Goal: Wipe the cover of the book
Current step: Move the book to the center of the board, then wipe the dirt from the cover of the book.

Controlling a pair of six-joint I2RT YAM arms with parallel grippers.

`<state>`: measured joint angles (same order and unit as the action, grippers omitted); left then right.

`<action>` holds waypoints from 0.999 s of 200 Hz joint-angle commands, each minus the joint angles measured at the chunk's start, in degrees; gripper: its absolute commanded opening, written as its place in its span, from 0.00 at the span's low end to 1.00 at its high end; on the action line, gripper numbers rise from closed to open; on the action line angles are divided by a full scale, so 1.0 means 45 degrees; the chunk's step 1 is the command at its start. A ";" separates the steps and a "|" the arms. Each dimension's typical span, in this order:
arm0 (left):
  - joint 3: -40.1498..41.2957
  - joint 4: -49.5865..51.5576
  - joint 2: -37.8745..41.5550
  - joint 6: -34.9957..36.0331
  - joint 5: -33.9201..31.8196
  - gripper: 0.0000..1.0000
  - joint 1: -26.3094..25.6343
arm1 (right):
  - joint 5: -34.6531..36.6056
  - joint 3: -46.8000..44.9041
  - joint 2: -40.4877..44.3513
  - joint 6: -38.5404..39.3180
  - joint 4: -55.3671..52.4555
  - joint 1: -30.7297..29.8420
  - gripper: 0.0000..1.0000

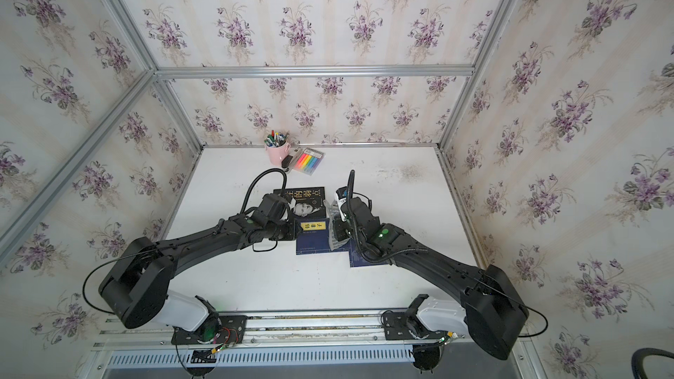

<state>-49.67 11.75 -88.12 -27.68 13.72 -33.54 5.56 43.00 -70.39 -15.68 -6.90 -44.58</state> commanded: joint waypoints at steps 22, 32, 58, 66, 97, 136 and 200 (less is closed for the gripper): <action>-0.1440 0.0403 -0.2089 0.1226 -0.0011 0.00 0.0308 | -0.1129 -0.0453 0.0387 -0.0889 0.1127 0.0004 0.00; -0.1676 0.0383 -0.2608 0.1193 0.0116 0.00 0.0446 | -0.1376 -0.0549 0.0418 -0.1051 0.1357 0.0005 0.00; -0.1625 0.0006 -0.3237 0.1113 0.0292 0.00 0.0540 | -0.1888 -0.0560 0.0220 -0.1385 0.1823 0.0004 0.00; -0.1547 -0.0100 -0.3322 0.1086 0.0270 0.00 0.0544 | -0.1984 -0.0564 0.0113 -0.1453 0.1952 0.0004 0.00; -0.1290 -0.0356 -0.3456 0.1039 0.0187 0.00 0.0559 | -0.1801 -0.0665 -0.0811 -0.1608 0.2356 0.0004 0.00; -0.1052 -0.0621 -0.3563 0.0976 0.0328 0.00 0.0659 | -0.0382 -0.0567 -0.3042 -0.1844 0.1447 0.0004 0.00; -0.0803 -0.0941 -0.3729 0.1010 0.0565 0.00 0.0749 | 0.1426 -0.0223 -0.5277 -0.2366 0.0039 0.0004 0.00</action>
<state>-54.11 2.74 -103.85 -23.49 17.80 -30.28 6.35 41.65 -91.85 -24.58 -0.82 -44.64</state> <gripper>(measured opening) 0.058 0.050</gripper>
